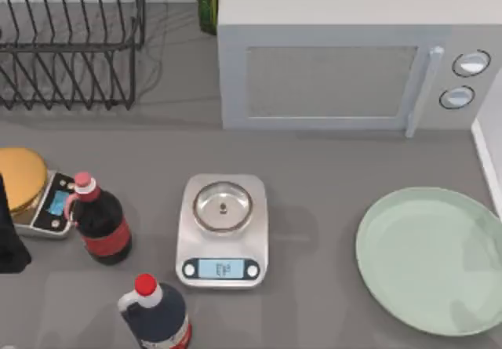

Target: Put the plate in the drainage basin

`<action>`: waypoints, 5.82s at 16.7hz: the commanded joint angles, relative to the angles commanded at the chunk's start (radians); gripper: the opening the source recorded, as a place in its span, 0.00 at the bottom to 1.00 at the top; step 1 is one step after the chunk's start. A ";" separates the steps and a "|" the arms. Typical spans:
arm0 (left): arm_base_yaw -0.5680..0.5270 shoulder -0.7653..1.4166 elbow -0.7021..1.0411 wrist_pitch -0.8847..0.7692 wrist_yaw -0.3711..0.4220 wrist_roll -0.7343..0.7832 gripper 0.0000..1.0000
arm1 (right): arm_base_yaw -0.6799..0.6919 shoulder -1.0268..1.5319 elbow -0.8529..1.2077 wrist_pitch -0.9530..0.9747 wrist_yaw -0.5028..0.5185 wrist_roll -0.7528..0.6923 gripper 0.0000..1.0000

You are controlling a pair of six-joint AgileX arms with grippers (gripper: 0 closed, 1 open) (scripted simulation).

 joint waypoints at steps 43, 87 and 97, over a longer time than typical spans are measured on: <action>0.000 0.000 0.000 0.000 0.000 0.000 1.00 | 0.506 1.478 1.083 -0.863 0.000 0.518 1.00; 0.000 0.000 0.000 0.000 0.000 0.000 1.00 | 0.633 2.013 1.136 -0.693 0.002 0.649 0.00; 0.000 0.000 0.000 0.000 0.000 0.000 1.00 | 0.620 1.919 1.209 -0.770 0.022 0.643 0.00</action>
